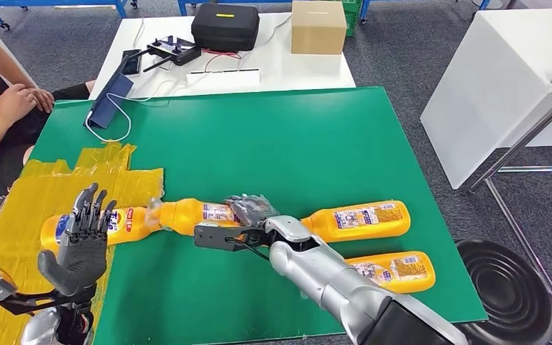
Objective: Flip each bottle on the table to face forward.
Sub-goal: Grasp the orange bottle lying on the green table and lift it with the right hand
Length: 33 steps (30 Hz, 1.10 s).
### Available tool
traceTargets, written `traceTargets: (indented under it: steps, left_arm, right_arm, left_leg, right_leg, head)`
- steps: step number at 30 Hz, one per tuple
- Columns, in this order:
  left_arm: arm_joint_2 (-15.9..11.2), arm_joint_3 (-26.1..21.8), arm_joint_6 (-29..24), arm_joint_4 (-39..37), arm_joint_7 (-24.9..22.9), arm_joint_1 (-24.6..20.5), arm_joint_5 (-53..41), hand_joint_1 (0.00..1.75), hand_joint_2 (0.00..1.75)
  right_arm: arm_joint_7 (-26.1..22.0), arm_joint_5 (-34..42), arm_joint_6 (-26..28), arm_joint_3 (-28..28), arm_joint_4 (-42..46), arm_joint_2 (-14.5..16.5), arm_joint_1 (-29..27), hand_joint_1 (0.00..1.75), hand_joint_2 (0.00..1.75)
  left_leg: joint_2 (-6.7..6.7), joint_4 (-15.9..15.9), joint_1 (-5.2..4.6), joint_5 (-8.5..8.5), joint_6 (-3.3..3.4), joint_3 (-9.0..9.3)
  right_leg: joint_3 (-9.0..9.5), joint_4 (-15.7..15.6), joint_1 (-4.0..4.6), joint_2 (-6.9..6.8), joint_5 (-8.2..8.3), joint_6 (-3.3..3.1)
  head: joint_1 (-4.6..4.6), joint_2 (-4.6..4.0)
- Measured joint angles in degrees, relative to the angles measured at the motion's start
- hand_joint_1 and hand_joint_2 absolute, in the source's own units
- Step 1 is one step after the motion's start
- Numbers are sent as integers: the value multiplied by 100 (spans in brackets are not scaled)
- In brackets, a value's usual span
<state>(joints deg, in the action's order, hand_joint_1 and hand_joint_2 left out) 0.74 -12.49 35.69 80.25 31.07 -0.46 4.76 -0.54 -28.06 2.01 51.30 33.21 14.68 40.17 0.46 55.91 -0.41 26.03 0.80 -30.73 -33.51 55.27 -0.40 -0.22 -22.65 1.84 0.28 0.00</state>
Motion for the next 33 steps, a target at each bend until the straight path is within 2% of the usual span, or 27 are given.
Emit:
traceTargets:
  steps: [2,8,13,26,33]
  left_arm:
    - [27,-71,-38,161,-67,161,103,0,175]
    - [241,-249,-333,662,-432,579,244,0,175]
    - [390,-262,-413,903,-528,692,371,0,175]
    - [501,-311,-453,1059,-556,740,396,0,175]
    - [598,-180,-518,1183,-569,772,296,0,175]
  right_arm:
    - [-186,130,229,-295,501,-15,-232,175,175]
    - [-366,408,332,-1012,2232,-52,-974,175,175]
    - [-468,516,333,-1212,2947,-50,-1314,175,175]
    - [-538,589,257,-1319,3336,-19,-1480,175,175]
    - [-452,709,-222,-867,3081,375,-1401,175,175]
  left_leg:
    - [5,0,0,2,-1,-10]
    - [-3,0,-1,3,-1,-34]
    - [-1,0,-2,4,0,-35]
    - [-1,0,1,3,0,-36]
    - [0,-1,3,3,-1,-40]
  right_leg:
    - [-15,0,0,4,0,0]
    - [-35,-2,1,-1,-2,0]
    - [-35,-2,0,-1,-1,0]
    - [-35,-2,0,0,-1,0]
    - [-39,-2,0,0,-2,0]
  head:
    - [-2,0]
    - [-2,1]
    - [-1,1]
    - [-1,1]
    - [-2,0]
